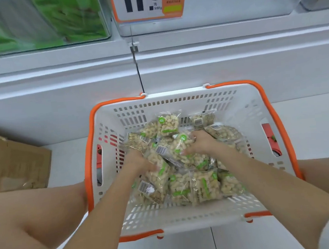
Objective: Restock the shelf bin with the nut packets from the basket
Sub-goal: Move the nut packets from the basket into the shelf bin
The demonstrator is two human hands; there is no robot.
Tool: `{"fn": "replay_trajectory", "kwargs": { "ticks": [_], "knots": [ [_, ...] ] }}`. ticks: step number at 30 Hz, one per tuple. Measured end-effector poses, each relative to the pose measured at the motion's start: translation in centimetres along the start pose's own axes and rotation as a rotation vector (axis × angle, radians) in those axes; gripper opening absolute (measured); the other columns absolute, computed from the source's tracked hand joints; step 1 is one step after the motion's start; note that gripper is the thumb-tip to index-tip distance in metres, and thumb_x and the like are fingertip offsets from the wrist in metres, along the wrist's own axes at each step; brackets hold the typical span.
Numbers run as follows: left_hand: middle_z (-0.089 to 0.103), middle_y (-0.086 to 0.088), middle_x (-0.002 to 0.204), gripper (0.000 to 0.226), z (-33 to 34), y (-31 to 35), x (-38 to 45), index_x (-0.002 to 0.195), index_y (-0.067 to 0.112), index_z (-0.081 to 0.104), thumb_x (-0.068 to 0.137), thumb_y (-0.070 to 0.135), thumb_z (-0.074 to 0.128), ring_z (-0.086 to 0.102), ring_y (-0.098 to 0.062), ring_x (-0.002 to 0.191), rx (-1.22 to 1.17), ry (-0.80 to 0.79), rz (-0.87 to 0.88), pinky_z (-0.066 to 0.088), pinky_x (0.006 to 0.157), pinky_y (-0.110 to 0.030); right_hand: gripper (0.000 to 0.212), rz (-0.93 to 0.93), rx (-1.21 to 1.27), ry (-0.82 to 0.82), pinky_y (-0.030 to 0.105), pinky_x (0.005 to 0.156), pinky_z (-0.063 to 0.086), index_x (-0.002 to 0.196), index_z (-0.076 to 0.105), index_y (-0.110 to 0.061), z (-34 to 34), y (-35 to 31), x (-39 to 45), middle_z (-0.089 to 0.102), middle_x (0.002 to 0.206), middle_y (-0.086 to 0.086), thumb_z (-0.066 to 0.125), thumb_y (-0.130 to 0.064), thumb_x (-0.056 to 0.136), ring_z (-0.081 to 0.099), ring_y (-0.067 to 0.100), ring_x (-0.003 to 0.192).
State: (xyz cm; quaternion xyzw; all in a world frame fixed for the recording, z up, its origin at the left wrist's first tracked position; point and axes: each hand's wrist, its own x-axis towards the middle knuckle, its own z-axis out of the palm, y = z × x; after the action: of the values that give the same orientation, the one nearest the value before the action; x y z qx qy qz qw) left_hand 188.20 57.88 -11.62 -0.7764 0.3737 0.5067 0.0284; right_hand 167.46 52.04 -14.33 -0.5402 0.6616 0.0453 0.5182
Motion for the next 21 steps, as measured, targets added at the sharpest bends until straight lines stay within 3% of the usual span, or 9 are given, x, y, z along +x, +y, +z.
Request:
{"fn": "replay_trajectory", "kwargs": {
  "ticks": [2,5,8,10,12,15,18,21],
  "knots": [
    [0.050,-0.001,0.078,0.035,-1.3,0.2,-1.1,0.079,0.013,0.047,0.069,0.006,0.080,0.048,-0.010,0.066,-0.069,0.028,0.054,0.038,0.051,-0.020,0.064,-0.085,0.009,-0.010,0.038,0.103,0.044,0.127,0.053,-0.016,-1.0,-0.5,-1.7,0.053,0.129,0.003,0.083,-0.025,0.072,0.052,0.024,0.120],
    [0.054,-0.003,0.076,0.038,-3.9,1.8,-3.6,0.093,0.007,0.054,0.067,-0.008,0.077,0.052,-0.010,0.059,-0.215,0.058,0.197,0.042,0.048,-0.019,0.071,-0.234,-0.024,-0.009,0.028,0.097,0.038,0.136,0.049,-0.013,-4.0,-2.0,-4.6,0.046,0.144,0.005,0.082,-0.024,0.074,0.047,0.025,0.129],
    [0.059,-0.005,0.079,0.039,-6.9,4.4,-6.7,0.098,0.013,0.059,0.068,-0.004,0.079,0.054,-0.014,0.056,-0.339,0.053,0.323,0.047,0.055,-0.026,0.066,-0.348,-0.092,0.007,0.022,0.090,0.041,0.130,0.055,-0.011,-8.2,-4.4,-8.0,0.051,0.140,0.007,0.083,-0.022,0.071,0.051,0.024,0.124],
    [0.062,-0.004,0.087,0.036,-9.0,6.3,-8.9,0.092,0.022,0.061,0.069,0.003,0.081,0.056,-0.013,0.059,-0.419,0.059,0.405,0.052,0.066,-0.033,0.048,-0.421,-0.149,0.038,0.018,0.072,0.043,0.110,0.066,-0.009,-11.0,-6.3,-10.5,0.062,0.112,0.005,0.086,-0.020,0.068,0.059,0.020,0.103],
    [0.059,-0.004,0.081,0.037,-10.6,8.2,-11.1,0.099,0.022,0.063,0.070,0.007,0.081,0.058,-0.011,0.056,-0.451,0.025,0.491,0.055,0.065,-0.032,0.034,-0.503,-0.185,0.065,0.014,0.058,0.038,0.089,0.066,-0.008,-13.1,-8.2,-13.0,0.056,0.081,-0.002,0.088,-0.020,0.065,0.054,0.008,0.075],
    [0.058,0.001,0.065,0.029,-12.0,10.8,-14.5,0.102,0.021,0.064,0.077,0.011,0.076,0.057,-0.006,0.052,-0.507,-0.033,0.603,0.052,0.059,-0.027,0.038,-0.627,-0.163,0.143,0.016,0.055,0.034,0.090,0.064,-0.010,-15.1,-10.6,-16.4,0.050,0.069,-0.010,0.089,-0.021,0.063,0.044,-0.002,0.052],
    [0.065,0.002,0.077,0.008,-12.1,12.4,-16.4,0.088,0.025,0.071,0.083,0.020,0.071,0.049,-0.014,0.070,-0.539,-0.067,0.713,0.045,0.066,-0.033,0.046,-0.730,-0.004,0.192,0.020,0.052,0.038,0.096,0.057,-0.012,-15.9,-12.0,-19.1,0.051,0.067,-0.008,0.088,-0.013,0.063,0.043,0.005,0.053],
    [0.056,-0.005,0.082,0.009,-11.3,13.0,-17.3,0.087,0.024,0.073,0.087,0.029,0.065,0.046,-0.019,0.075,-0.615,-0.077,0.764,0.041,0.070,-0.034,0.038,-0.822,0.088,0.240,0.023,0.058,0.047,0.082,0.055,-0.017,-15.8,-12.2,-20.2,0.057,0.074,-0.008,0.087,-0.011,0.063,0.050,0.015,0.068]
  ]
}}
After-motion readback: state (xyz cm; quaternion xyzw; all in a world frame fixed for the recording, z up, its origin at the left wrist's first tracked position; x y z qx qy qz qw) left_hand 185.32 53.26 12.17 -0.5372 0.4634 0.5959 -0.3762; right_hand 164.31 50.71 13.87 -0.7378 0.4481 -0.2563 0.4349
